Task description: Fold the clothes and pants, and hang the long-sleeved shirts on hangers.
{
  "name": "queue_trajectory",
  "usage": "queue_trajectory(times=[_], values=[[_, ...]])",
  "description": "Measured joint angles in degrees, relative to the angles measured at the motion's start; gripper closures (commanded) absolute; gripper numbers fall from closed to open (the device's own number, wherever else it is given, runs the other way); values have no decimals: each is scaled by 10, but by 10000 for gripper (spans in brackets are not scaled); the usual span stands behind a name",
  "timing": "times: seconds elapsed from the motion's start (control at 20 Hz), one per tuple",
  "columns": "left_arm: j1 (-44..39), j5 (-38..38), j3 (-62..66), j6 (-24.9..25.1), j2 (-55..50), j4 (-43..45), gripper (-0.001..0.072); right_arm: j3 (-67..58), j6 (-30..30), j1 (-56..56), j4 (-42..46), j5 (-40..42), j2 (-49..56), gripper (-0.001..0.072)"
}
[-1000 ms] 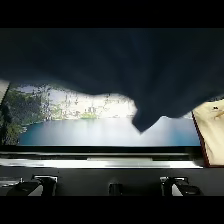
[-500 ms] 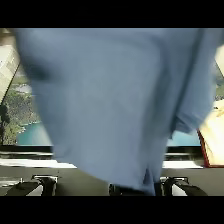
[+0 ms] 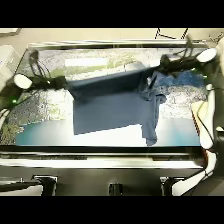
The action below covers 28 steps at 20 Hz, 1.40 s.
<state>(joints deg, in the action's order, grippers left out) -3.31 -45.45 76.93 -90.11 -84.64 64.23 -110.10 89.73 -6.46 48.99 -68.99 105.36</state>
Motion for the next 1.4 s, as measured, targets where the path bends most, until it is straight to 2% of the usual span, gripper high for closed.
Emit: queue_trajectory(times=[0.1,0.15,0.2,0.25,0.3,0.45,0.6,0.7,0.85,0.95,1.15,1.25,1.3,1.35,1.4], values=[[0,-36,-3,-21,-42,-21,668,1,13,15,5,-40,37,669],[0,-54,-4,-28,-58,-32,592,1,21,23,13,-56,50,654],[1,-76,-5,-35,-73,-45,421,1,30,29,22,-67,60,564],[3,-94,-4,-37,-82,-56,254,0,38,32,28,-75,65,411],[9,-116,-2,-38,-88,-65,216,-1,46,31,35,-80,67,275],[49,-203,14,-9,-94,-78,216,-5,49,-1,66,-117,53,223],[103,-309,3,18,-87,-83,217,6,49,-60,127,-191,35,215],[122,-343,-40,34,-74,-85,228,46,47,-88,148,-231,21,213],[126,-332,-137,63,-59,-101,229,145,34,-105,157,-235,-10,207],[122,-309,-192,88,-56,-129,286,200,24,-108,149,-216,-25,209],[112,-267,-247,110,-52,-172,296,268,11,-106,130,-179,-39,212],[105,-243,-257,113,-52,-181,550,289,3,-98,118,-157,-41,218],[102,-229,-261,112,-52,-180,644,297,0,-92,115,-145,-42,219],[98,-216,-263,111,-52,-181,676,304,-2,-85,112,-131,-42,221],[95,-213,-264,110,-52,-184,678,311,-2,-79,110,-116,-42,236]])
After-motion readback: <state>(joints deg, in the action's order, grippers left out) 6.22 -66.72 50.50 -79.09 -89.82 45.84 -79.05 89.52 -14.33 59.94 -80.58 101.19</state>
